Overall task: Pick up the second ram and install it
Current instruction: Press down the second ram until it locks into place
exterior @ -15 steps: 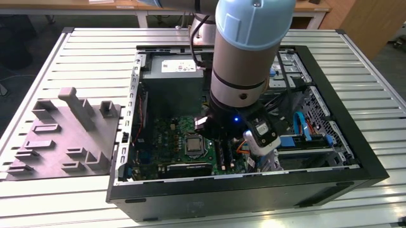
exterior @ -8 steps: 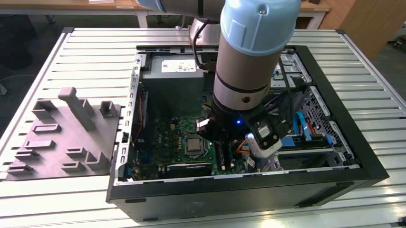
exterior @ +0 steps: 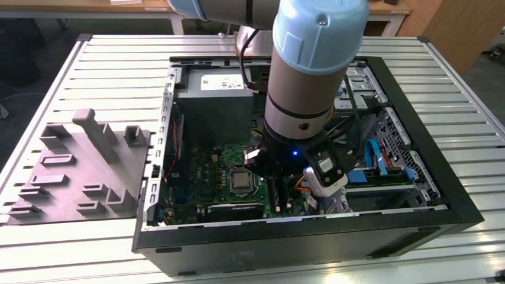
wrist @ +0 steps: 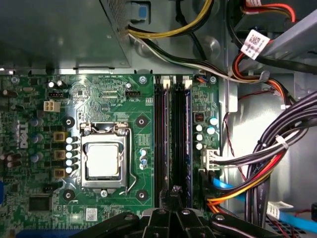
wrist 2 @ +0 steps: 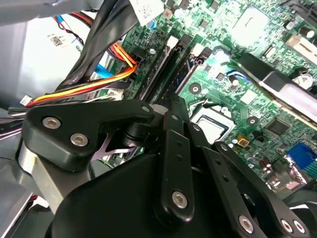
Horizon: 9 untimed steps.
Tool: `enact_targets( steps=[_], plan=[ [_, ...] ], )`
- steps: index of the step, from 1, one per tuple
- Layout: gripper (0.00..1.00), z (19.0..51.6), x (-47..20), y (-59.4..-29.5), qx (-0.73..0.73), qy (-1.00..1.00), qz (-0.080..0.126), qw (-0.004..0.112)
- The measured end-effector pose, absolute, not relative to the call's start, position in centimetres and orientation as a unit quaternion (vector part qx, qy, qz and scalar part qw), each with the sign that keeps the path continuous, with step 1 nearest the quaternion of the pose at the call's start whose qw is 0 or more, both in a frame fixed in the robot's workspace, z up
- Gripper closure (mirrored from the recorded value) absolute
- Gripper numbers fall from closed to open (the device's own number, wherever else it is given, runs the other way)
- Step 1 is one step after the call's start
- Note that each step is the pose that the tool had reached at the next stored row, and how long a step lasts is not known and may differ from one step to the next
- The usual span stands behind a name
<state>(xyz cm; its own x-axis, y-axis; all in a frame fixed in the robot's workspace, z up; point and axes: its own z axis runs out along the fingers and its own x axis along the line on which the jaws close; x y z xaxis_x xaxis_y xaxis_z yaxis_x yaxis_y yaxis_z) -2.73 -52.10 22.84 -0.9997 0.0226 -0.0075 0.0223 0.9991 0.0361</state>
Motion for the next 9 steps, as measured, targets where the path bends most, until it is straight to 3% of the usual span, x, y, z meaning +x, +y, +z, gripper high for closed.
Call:
enact_targets(
  steps=[9],
  plan=[
    [0.9,22.29,-2.74,-52.07,0.011,1.0,0.018,0.004]
  ],
)
